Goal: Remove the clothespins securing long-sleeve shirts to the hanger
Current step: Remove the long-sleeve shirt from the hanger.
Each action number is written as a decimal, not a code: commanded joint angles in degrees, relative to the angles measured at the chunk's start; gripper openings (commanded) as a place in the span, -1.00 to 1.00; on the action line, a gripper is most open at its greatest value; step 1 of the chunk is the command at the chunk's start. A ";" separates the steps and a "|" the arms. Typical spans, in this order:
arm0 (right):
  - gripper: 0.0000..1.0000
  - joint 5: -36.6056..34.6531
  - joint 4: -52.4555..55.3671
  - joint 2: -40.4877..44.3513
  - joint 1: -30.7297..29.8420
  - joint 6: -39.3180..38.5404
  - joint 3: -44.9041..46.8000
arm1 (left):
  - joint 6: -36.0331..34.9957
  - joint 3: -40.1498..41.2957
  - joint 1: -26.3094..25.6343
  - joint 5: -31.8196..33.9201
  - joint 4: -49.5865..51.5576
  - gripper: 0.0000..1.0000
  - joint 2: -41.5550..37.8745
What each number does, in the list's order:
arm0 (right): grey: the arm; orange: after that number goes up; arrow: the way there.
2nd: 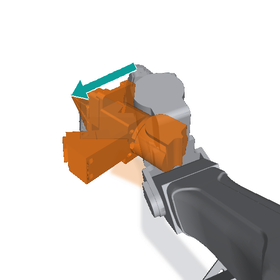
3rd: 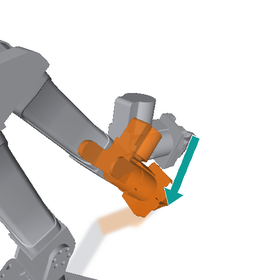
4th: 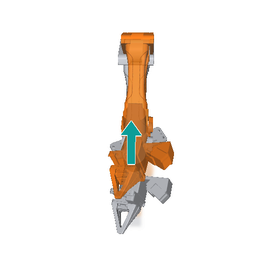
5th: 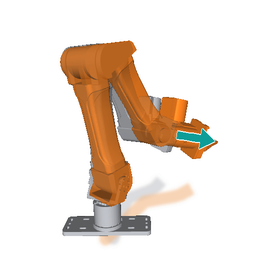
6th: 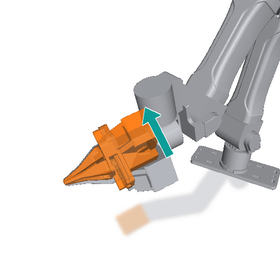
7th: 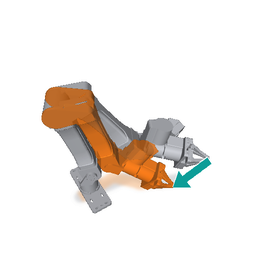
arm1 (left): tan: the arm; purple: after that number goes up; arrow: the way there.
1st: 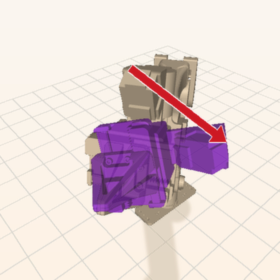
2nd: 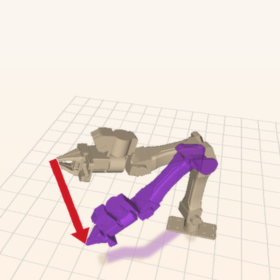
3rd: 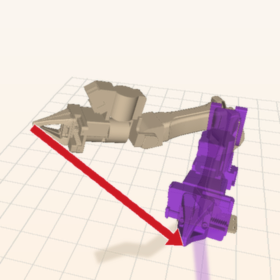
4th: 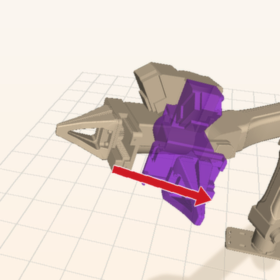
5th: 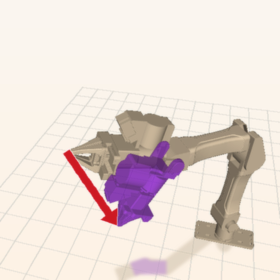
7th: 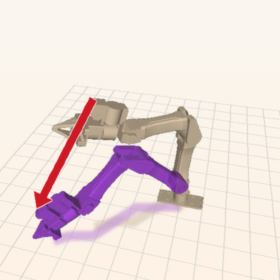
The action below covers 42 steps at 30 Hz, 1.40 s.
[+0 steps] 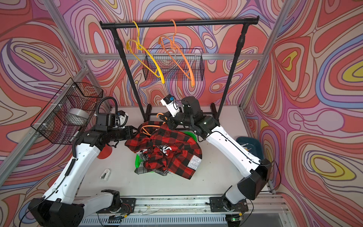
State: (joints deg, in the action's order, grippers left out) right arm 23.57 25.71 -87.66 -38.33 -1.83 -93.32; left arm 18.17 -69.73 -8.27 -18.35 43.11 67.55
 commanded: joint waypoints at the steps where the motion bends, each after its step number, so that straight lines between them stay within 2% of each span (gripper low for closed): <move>1: -1.00 2.14 -2.29 0.70 -0.08 0.74 -0.74 | -0.83 1.02 -0.33 1.65 -0.27 -0.17 1.39; 5: -1.00 3.06 -2.25 0.99 -0.08 0.93 -0.53 | 0.00 1.80 -0.39 0.04 -2.94 -0.38 3.16; 9: -1.00 3.06 -3.01 1.78 -0.08 1.12 0.22 | -0.41 1.22 -0.45 -0.10 -2.82 -0.79 4.52; 13: -1.00 3.43 -3.21 1.96 -0.08 1.38 0.39 | -0.44 1.95 -0.52 -0.31 -3.36 -1.00 4.94; 21: -1.00 4.05 -2.22 3.23 -0.13 0.77 0.51 | -1.04 2.52 0.56 6.19 -3.66 -1.00 7.33; 27: -1.00 1.97 -1.33 4.63 -0.08 -0.37 0.55 | -0.57 3.25 6.21 0.27 -4.43 -1.00 8.61; 30: -1.00 1.58 -1.78 5.21 -0.04 -0.15 0.99 | -1.08 4.27 6.87 -0.83 -4.25 -1.00 7.83; 33: -1.00 0.94 -3.10 5.22 0.00 0.70 1.30 | -0.09 6.63 6.91 -6.01 -5.76 -1.00 6.33; 37: -1.00 -2.92 -4.21 4.28 0.00 1.70 1.39 | 4.83 11.77 6.52 -13.15 -10.44 -1.00 1.97; 42: -1.00 -4.91 -7.44 2.64 0.01 3.49 2.44 | 7.44 13.81 0.57 -12.11 -10.60 -1.00 -2.17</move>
State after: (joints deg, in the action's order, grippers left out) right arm 20.84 22.26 -84.79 -38.39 0.14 -91.50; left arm 23.07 -56.42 -5.26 -28.77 34.68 67.51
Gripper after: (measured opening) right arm 0.080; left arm 0.047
